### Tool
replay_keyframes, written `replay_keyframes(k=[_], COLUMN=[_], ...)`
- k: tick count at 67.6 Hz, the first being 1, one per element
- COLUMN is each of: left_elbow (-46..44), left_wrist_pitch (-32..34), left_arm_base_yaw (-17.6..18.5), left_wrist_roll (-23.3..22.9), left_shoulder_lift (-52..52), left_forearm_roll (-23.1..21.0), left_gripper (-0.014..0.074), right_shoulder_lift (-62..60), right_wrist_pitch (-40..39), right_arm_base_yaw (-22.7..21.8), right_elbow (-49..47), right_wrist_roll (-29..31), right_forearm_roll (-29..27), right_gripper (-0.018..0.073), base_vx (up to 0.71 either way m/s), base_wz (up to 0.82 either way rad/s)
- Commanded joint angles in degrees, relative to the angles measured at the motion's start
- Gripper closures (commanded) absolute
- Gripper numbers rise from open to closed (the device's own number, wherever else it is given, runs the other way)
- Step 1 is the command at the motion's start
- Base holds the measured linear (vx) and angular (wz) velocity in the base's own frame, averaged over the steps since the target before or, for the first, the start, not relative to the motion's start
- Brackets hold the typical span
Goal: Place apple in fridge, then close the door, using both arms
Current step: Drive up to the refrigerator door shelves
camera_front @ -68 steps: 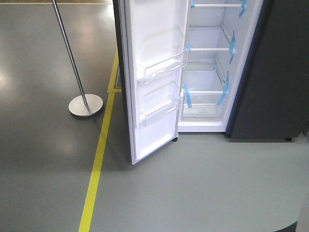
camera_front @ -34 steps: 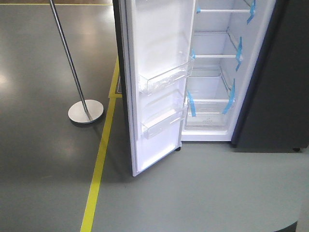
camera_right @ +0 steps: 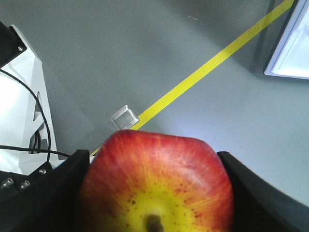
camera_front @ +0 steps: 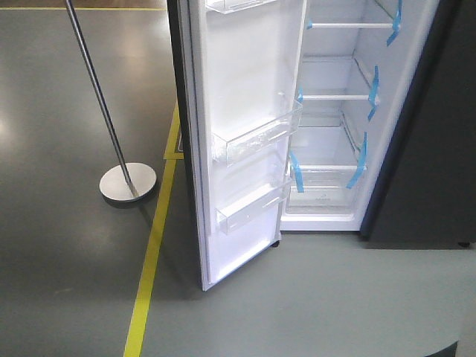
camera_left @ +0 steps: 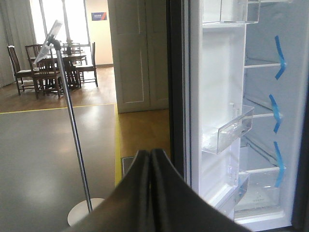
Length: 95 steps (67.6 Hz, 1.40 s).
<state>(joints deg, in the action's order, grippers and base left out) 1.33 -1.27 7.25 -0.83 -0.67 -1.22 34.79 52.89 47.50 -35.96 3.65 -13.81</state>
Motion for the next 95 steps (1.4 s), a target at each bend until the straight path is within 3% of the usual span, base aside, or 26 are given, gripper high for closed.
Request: replay_keyframes(k=[1,95], left_elbow=[0.7,0.7], left_wrist_pitch=[4.2,4.2], left_arm_base_yaw=[0.2,0.2], left_wrist_roll=[-0.3,-0.3], left_shoulder_lift=[-0.8,-0.8], left_forearm_roll=[0.0,0.0], left_gripper=[0.0603,0.0603], right_shoulder_lift=[-0.1,-0.1], right_wrist_pitch=[-3.0,-3.0], right_arm_base_yaw=[0.0,0.0], right_elbow=[-1.5,-1.5], right_wrist_roll=[0.4,0.4], right_forearm_roll=[-0.7,-0.7], right_gripper=[0.0347,0.0347], base_vx=[0.14,0.15], base_wz=[-0.02,0.01])
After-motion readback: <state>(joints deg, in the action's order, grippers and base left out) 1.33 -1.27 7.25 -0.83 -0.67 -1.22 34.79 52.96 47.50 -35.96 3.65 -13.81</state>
